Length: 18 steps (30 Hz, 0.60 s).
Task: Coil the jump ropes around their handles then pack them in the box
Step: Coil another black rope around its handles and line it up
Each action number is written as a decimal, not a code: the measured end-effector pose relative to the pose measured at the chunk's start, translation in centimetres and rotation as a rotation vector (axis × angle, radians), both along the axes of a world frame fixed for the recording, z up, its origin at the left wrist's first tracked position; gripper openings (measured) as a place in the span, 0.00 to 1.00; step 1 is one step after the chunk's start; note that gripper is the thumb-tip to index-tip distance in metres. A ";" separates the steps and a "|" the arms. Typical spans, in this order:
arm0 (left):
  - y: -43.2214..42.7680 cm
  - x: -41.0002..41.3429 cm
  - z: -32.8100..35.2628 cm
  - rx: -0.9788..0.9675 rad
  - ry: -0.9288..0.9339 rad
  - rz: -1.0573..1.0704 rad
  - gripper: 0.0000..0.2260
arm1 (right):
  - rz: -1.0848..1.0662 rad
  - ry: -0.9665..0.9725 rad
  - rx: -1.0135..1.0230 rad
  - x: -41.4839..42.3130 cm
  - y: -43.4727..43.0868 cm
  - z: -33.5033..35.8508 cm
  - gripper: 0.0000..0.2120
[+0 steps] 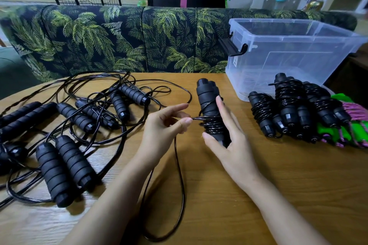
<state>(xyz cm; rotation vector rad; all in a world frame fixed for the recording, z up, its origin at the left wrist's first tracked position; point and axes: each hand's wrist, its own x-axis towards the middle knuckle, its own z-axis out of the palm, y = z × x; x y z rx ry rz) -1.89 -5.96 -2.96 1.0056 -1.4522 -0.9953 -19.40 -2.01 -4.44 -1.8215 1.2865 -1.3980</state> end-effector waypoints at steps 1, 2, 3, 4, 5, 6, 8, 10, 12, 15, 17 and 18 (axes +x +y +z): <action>0.1 -0.1 0.1 0.050 0.031 -0.027 0.24 | 0.046 -0.036 0.001 0.2 0.1 0.2 0.37; 0.2 -0.2 0.1 0.097 0.069 -0.065 0.26 | 0.084 -0.064 0.000 0.3 0.2 0.3 0.37; 0.2 -0.3 0.1 0.135 0.102 -0.109 0.28 | 0.116 -0.092 0.003 0.5 0.4 0.5 0.36; 0.3 -0.5 0.1 0.164 0.127 -0.154 0.29 | 0.141 -0.126 0.012 0.6 0.6 0.6 0.35; 0.4 -0.6 0.1 0.191 0.150 -0.199 0.29 | 0.165 -0.165 0.025 0.7 0.7 0.7 0.35; 0.5 -0.8 0.3 0.215 0.176 -0.235 0.29 | 0.187 -0.202 0.040 0.8 0.8 0.8 0.34; 0.8 -1.0 0.7 0.247 0.213 -0.285 0.29 | 0.228 -0.267 0.086 0.9 1.0 0.9 0.33; 0.8 -0.9 0.9 0.251 0.218 -0.299 0.29 | 0.245 -0.309 0.126 0.9 1.1 0.8 0.32; 0.8 -0.9 0.9 0.257 0.216 -0.282 0.30 | 0.210 -0.274 0.119 1.0 0.9 0.7 0.31; 0.9 -1.2 0.8 0.251 0.214 -0.210 0.31 | 0.131 -0.164 0.053 0.9 0.5 0.4 0.27; 0.9 -1.3 0.7 0.224 0.204 -0.136 0.30 | 0.120 -0.127 0.034 1.0 0.3 0.2 0.24; 0.8 -1.2 0.6 0.213 0.196 -0.102 0.29 | 0.112 -0.102 0.025 1.1 0.2 0.1 0.23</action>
